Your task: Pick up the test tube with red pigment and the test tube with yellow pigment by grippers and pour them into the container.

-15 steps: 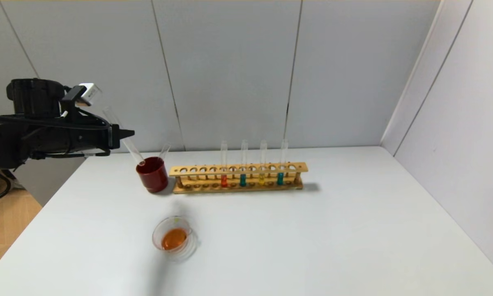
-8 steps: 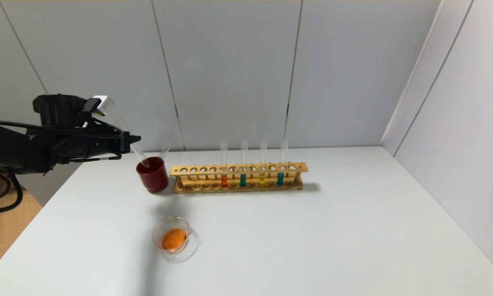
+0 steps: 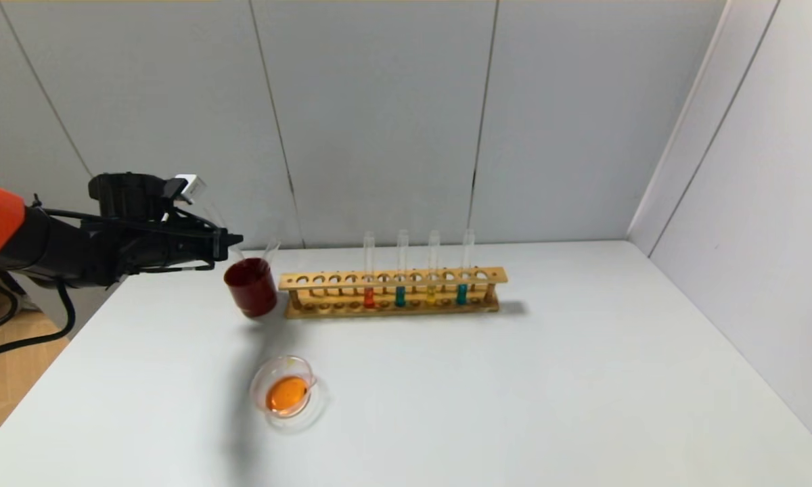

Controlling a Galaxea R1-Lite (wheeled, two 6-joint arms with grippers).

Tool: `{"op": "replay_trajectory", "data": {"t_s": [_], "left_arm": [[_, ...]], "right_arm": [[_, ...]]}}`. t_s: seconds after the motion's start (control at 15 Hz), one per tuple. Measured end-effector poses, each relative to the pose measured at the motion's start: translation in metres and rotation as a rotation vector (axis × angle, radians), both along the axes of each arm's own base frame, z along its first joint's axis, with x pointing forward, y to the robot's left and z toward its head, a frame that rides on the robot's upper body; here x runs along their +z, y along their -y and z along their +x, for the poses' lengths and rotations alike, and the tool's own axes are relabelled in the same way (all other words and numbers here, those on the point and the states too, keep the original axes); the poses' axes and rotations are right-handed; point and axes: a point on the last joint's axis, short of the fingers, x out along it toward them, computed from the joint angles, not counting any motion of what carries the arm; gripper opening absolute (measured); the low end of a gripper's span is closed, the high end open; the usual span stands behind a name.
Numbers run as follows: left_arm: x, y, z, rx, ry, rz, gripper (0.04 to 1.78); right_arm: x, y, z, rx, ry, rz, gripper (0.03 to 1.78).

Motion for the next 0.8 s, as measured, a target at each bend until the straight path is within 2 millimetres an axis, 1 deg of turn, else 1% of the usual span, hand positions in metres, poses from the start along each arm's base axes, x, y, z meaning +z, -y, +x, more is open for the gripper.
{"op": "replay_trajectory", "data": {"t_s": [0.2, 0.33, 0.47, 0.53, 0.67, 0.8], "left_arm": [[-0.004, 0.000, 0.001, -0.003, -0.009, -0.001, 0.35], [-0.005, 0.000, 0.003, 0.001, 0.003, 0.000, 0.45], [-0.005, 0.000, 0.002, 0.004, 0.002, 0.002, 0.67], [-0.005, 0.000, 0.002, 0.004, 0.002, 0.004, 0.83], [-0.001, 0.000, 0.000, 0.004, 0.007, 0.005, 1.19], [0.008, 0.002, -0.005, 0.006, 0.024, 0.009, 1.47]], "right_arm": [[0.000, 0.000, 0.000, 0.001, 0.000, 0.000, 1.75], [0.000, 0.000, 0.000, 0.001, 0.000, 0.000, 1.75], [0.000, 0.000, 0.000, 0.000, 0.000, 0.000, 1.75], [0.000, 0.000, 0.000, 0.000, 0.000, 0.000, 1.75], [0.000, 0.000, 0.000, 0.001, 0.000, 0.000, 1.75], [0.000, 0.000, 0.000, 0.001, 0.000, 0.000, 1.75]]}}
